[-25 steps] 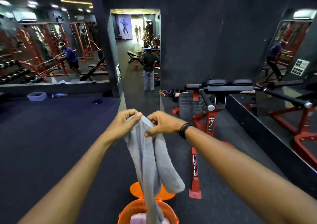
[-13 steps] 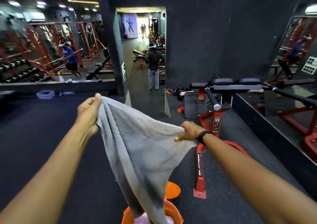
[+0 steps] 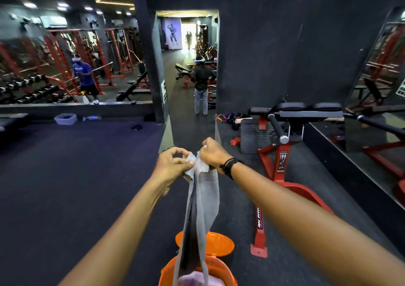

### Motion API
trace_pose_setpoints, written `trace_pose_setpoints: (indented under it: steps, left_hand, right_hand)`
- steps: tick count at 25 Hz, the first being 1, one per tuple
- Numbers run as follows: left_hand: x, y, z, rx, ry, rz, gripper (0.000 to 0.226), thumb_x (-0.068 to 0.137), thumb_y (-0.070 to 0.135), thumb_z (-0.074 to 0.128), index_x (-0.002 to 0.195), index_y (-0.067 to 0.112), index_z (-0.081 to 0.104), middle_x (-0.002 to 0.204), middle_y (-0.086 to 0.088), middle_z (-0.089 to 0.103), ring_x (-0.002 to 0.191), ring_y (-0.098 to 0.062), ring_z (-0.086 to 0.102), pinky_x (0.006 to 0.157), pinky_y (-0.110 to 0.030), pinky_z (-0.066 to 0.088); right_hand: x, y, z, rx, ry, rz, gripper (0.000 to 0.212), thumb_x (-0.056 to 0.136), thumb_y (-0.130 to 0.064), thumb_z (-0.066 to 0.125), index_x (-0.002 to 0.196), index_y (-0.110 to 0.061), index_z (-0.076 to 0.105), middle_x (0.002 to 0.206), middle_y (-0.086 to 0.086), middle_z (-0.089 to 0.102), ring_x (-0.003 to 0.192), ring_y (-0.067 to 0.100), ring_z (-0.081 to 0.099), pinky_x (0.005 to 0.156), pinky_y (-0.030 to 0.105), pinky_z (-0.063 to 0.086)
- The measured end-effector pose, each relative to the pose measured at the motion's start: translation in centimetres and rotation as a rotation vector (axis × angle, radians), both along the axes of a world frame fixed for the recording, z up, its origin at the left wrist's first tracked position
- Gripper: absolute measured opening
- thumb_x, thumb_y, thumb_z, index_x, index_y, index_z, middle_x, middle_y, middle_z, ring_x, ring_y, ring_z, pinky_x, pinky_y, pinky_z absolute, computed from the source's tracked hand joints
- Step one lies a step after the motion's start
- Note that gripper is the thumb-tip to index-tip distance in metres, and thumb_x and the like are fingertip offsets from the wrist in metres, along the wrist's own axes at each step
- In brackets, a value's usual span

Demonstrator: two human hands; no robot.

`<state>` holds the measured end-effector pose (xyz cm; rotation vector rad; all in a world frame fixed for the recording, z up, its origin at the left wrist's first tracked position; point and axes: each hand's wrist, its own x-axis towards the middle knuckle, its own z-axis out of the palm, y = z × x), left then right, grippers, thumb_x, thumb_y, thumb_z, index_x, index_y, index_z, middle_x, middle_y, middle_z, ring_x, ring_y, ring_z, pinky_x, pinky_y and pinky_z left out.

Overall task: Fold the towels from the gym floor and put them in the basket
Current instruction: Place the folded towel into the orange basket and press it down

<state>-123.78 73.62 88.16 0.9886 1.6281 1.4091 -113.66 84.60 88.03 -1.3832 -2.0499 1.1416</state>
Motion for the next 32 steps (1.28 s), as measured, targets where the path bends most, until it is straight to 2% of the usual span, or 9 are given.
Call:
trace_pose_setpoints:
  steps: [3,6,9,12,14,18,24,27,32]
  left_hand:
    - [0.2,-0.2,-1.0,0.086,0.152,-0.032,0.017,0.083,-0.003,0.068,0.095,0.01,0.066,0.08,-0.014,0.073,0.065,-0.013,0.069,0.065,-0.029,0.055]
    - [0.6,-0.1,-1.9,0.106,0.278,-0.018,0.019,0.081,0.002,0.072,0.089,0.019,0.075,0.086,0.0,0.076,0.085,-0.011,0.072,0.083,-0.034,0.057]
    - [1.0,-0.4,-2.5,0.104,0.223,-0.008,0.013,0.078,0.012,0.076,0.088,0.02,0.076,0.089,0.002,0.076,0.088,-0.01,0.071,0.084,-0.04,0.058]
    - [1.5,-0.9,-2.7,0.076,0.313,-0.091,0.053,0.059,0.038,0.087,0.107,0.021,0.073,0.099,0.009,0.073,0.092,-0.003,0.068,0.081,-0.026,0.057]
    - [1.7,-0.7,-2.7,0.095,0.393,-0.042,0.048,0.06,0.025,0.089,0.105,0.018,0.074,0.095,0.009,0.072,0.086,-0.001,0.068,0.075,-0.019,0.056]
    - [0.9,-0.5,-2.4,0.089,-0.035,-0.031,0.024,0.068,0.003,0.082,0.09,0.009,0.075,0.083,-0.002,0.075,0.079,-0.011,0.07,0.067,-0.019,0.056]
    - [0.7,-0.5,-2.6,0.04,-0.548,-0.048,0.014,0.087,0.001,0.061,0.1,0.0,0.066,0.095,-0.008,0.073,0.081,-0.012,0.071,0.069,-0.02,0.058]
    - [1.2,-0.6,-3.2,0.001,-0.483,0.065,0.011,0.085,-0.004,0.063,0.095,-0.003,0.066,0.087,-0.01,0.071,0.069,-0.011,0.07,0.059,-0.015,0.055]
    - [0.6,-0.5,-4.0,0.054,-0.233,0.208,0.007,0.088,0.006,0.064,0.093,0.008,0.069,0.094,-0.011,0.071,0.086,-0.02,0.066,0.065,-0.022,0.052]
  right_hand:
    - [0.2,-0.2,-0.2,-0.031,-0.032,0.013,0.04,0.085,-0.007,0.044,0.125,-0.005,0.044,0.115,0.015,0.056,0.106,0.035,0.057,0.088,0.046,0.051]
    - [0.2,-0.7,-0.1,-0.161,0.02,0.063,0.037,0.085,-0.001,0.044,0.122,-0.005,0.042,0.106,0.016,0.061,0.089,0.034,0.063,0.074,0.047,0.057]
    - [1.0,-1.3,0.5,-0.347,0.183,0.056,0.026,0.09,0.009,0.036,0.106,-0.008,0.046,0.085,0.011,0.055,0.066,0.022,0.057,0.042,0.026,0.052]
    - [1.7,-1.3,0.5,-0.411,0.236,0.048,0.027,0.092,0.008,0.031,0.08,-0.003,0.053,0.076,0.012,0.054,0.06,0.019,0.056,0.039,0.022,0.048]
    - [1.9,-1.5,0.4,-0.461,0.265,0.049,0.028,0.093,0.006,0.032,0.076,-0.004,0.051,0.073,0.012,0.054,0.054,0.017,0.059,0.04,0.024,0.051]
    - [2.0,-1.9,0.4,-0.525,0.309,0.067,0.024,0.098,0.001,0.031,0.08,-0.005,0.047,0.076,0.015,0.058,0.045,0.016,0.064,0.043,0.023,0.054]
    - [2.7,-2.0,0.3,-0.512,0.402,0.032,0.021,0.098,0.002,0.033,0.085,-0.012,0.043,0.08,0.011,0.054,0.048,0.017,0.065,0.046,0.026,0.056]
    - [2.6,-2.4,0.2,-0.475,0.363,0.07,0.017,0.096,0.005,0.039,0.091,-0.009,0.047,0.081,0.009,0.051,0.058,0.018,0.062,0.046,0.026,0.056]
    - [2.3,-2.7,-0.2,-0.514,0.288,0.073,0.012,0.095,0.004,0.046,0.089,0.002,0.056,0.076,0.015,0.057,0.043,0.015,0.064,0.042,0.022,0.054]
